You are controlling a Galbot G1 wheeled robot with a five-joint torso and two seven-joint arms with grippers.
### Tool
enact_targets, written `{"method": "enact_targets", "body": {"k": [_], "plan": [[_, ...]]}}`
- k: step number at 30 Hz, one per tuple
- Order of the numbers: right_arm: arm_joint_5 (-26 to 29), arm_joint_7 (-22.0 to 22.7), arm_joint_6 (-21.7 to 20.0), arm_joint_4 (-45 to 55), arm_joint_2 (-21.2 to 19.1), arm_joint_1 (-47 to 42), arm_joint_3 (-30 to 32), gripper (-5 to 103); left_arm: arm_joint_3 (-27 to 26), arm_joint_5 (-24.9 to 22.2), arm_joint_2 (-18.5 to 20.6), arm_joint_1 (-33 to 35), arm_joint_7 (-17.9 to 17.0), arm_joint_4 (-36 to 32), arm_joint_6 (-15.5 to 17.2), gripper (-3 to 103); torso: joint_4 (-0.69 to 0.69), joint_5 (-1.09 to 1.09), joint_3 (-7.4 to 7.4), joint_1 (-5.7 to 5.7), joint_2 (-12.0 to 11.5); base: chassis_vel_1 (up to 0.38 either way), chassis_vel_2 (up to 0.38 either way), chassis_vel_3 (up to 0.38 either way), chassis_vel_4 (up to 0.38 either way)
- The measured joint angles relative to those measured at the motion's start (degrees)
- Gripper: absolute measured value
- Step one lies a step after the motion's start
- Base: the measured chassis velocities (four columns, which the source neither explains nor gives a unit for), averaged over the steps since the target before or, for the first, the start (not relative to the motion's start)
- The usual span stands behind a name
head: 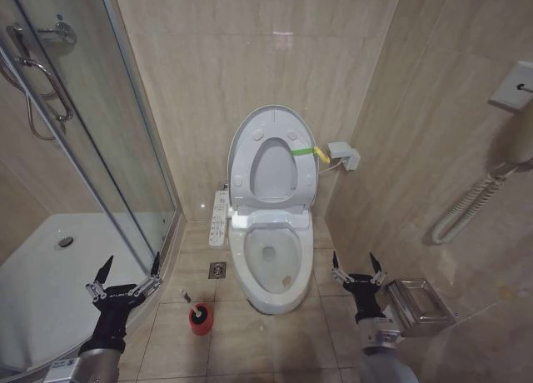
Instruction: Open the toilet lid, clean the toilet bowl with a toilet brush, close the toilet lid, and flush.
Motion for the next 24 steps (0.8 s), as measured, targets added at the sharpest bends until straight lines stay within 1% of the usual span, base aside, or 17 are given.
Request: {"method": "enact_targets", "body": {"k": [24], "plan": [[0.02,-0.01,-0.01,0.01,0.0,0.0,0.01,100,0.0,0.0,0.0,0.0,0.0,0.0,0.0,100,0.0,0.0,0.01,0.0,0.0,0.0,0.0,0.0,0.0]]}}
